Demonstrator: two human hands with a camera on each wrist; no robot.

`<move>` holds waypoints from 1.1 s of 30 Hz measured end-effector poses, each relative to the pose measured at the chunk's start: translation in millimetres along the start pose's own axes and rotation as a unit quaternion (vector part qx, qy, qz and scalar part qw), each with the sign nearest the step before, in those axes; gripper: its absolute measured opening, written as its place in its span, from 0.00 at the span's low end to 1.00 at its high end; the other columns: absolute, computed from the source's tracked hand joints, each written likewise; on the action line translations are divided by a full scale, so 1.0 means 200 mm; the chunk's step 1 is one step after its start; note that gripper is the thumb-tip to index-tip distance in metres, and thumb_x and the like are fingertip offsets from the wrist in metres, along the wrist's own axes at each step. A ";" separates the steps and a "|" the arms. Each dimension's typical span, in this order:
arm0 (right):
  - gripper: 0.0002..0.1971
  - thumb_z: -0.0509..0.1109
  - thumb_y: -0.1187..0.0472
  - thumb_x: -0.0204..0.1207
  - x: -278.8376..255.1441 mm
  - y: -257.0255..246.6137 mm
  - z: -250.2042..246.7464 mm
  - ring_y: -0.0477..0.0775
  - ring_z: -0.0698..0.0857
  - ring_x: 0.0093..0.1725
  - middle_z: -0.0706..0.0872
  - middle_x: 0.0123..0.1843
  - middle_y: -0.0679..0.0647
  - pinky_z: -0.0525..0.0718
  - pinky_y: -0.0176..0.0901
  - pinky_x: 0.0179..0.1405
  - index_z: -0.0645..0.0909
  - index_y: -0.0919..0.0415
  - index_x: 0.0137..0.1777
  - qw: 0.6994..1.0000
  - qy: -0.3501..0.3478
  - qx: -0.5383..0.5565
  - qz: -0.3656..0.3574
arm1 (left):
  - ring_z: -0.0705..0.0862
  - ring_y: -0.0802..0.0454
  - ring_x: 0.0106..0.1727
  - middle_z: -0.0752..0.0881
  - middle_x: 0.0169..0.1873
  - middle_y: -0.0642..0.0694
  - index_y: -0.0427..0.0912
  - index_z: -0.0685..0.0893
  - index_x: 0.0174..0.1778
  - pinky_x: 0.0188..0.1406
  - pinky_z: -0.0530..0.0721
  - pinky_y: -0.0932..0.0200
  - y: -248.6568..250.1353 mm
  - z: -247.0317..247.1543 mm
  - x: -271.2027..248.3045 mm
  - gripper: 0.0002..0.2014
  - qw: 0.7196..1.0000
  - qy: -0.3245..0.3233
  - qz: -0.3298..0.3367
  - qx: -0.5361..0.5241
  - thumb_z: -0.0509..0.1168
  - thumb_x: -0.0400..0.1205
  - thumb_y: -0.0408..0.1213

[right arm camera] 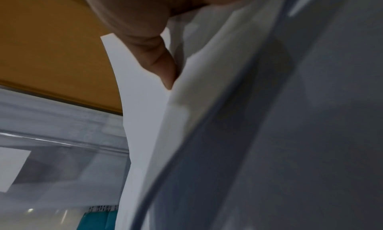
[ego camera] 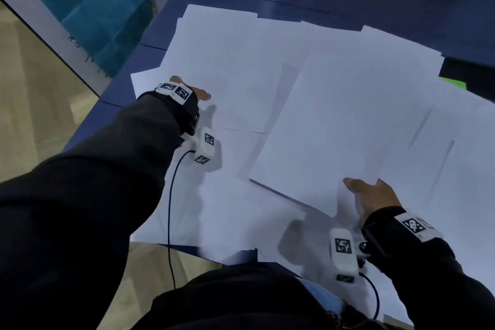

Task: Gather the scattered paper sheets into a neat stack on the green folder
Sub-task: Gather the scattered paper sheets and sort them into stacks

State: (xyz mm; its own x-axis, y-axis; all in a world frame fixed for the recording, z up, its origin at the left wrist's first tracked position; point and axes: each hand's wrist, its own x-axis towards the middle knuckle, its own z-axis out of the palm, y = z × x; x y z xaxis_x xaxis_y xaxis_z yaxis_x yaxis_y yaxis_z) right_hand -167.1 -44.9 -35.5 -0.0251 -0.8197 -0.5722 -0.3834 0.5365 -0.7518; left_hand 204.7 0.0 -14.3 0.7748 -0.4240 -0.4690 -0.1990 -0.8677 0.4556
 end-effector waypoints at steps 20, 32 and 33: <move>0.08 0.76 0.62 0.67 0.17 0.08 0.03 0.65 0.82 0.52 0.84 0.41 0.57 0.78 0.61 0.61 0.79 0.59 0.40 0.999 -0.009 -0.016 0.034 | 0.52 0.35 0.81 0.49 0.81 0.34 0.35 0.36 0.81 0.76 0.62 0.39 0.12 0.05 0.00 0.58 0.931 -0.045 -0.050 0.359 0.60 0.72 0.70; 0.08 0.73 0.65 0.72 0.16 0.09 0.03 0.61 0.79 0.51 0.82 0.41 0.55 0.74 0.50 0.53 0.76 0.59 0.38 1.000 -0.026 0.006 0.007 | 0.58 0.34 0.79 0.56 0.79 0.32 0.35 0.35 0.81 0.74 0.65 0.39 0.08 0.06 0.04 0.64 0.955 -0.021 -0.061 0.291 0.69 0.66 0.67; 0.08 0.72 0.66 0.73 0.15 0.09 0.03 0.60 0.78 0.51 0.82 0.44 0.55 0.73 0.49 0.54 0.76 0.58 0.38 1.000 -0.026 0.018 -0.002 | 0.58 0.33 0.79 0.55 0.79 0.31 0.35 0.38 0.81 0.75 0.63 0.38 0.08 0.06 0.02 0.62 0.957 -0.019 -0.044 0.287 0.72 0.67 0.62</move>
State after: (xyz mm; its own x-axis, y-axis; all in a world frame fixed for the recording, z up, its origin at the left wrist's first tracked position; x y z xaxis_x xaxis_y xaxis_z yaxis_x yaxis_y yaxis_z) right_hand -168.5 -58.9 -67.4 0.0251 -0.8111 -0.5843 -0.3504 0.5403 -0.7650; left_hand 196.9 -18.0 -17.9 0.7830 -0.3430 -0.5189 -0.4401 -0.8950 -0.0724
